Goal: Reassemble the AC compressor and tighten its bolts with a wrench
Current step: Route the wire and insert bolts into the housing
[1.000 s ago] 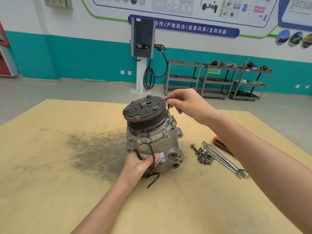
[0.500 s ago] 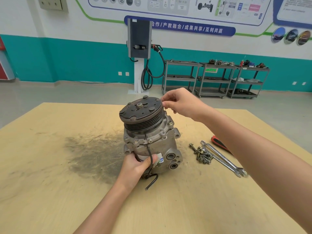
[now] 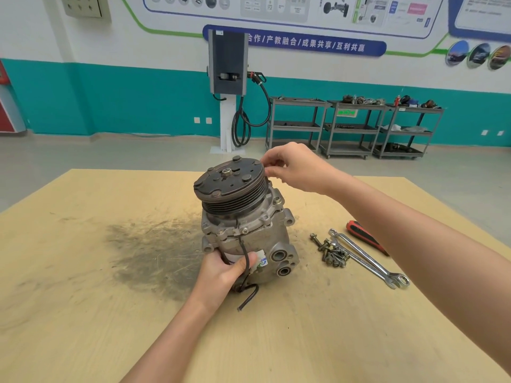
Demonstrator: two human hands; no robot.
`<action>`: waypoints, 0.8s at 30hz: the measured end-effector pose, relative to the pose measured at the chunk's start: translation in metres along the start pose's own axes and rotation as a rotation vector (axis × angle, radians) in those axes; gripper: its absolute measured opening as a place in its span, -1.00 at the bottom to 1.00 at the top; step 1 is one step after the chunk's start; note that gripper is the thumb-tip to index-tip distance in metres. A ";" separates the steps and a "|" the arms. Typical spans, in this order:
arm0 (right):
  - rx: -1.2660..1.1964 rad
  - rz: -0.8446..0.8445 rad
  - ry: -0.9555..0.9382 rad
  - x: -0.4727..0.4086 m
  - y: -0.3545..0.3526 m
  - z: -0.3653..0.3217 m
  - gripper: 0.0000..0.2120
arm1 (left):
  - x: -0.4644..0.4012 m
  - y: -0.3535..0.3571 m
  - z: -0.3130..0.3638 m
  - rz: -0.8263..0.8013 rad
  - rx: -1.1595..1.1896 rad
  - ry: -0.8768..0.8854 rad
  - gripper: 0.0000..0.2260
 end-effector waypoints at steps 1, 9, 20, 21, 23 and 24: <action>0.009 -0.007 -0.001 0.000 0.000 0.000 -0.89 | 0.000 0.000 0.000 -0.001 0.004 0.000 -0.69; -0.188 -0.050 0.059 0.009 0.003 0.012 -0.78 | 0.000 0.002 0.003 0.002 -0.007 0.012 -0.70; -0.428 0.038 0.090 0.008 0.019 0.022 -0.97 | 0.000 0.000 0.002 0.001 -0.018 0.005 -0.70; -0.439 0.040 0.081 0.009 0.019 0.022 -0.94 | 0.000 0.000 0.002 0.003 -0.015 0.007 -0.68; -0.440 0.052 0.087 0.009 0.019 0.022 -0.90 | 0.000 0.000 0.002 0.006 -0.013 0.008 -0.66; -0.434 0.055 0.101 0.008 0.019 0.022 -0.92 | 0.000 0.000 0.002 0.007 -0.013 0.011 -0.64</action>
Point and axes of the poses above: each hand's wrist, its own x-axis away from the middle knuckle, its own y-axis out of the palm, z = x × y, the point moved 5 cm from there along -x, towards the middle knuckle, and after that the axes turned 9 degrees about -z, right-handed, at the moved point
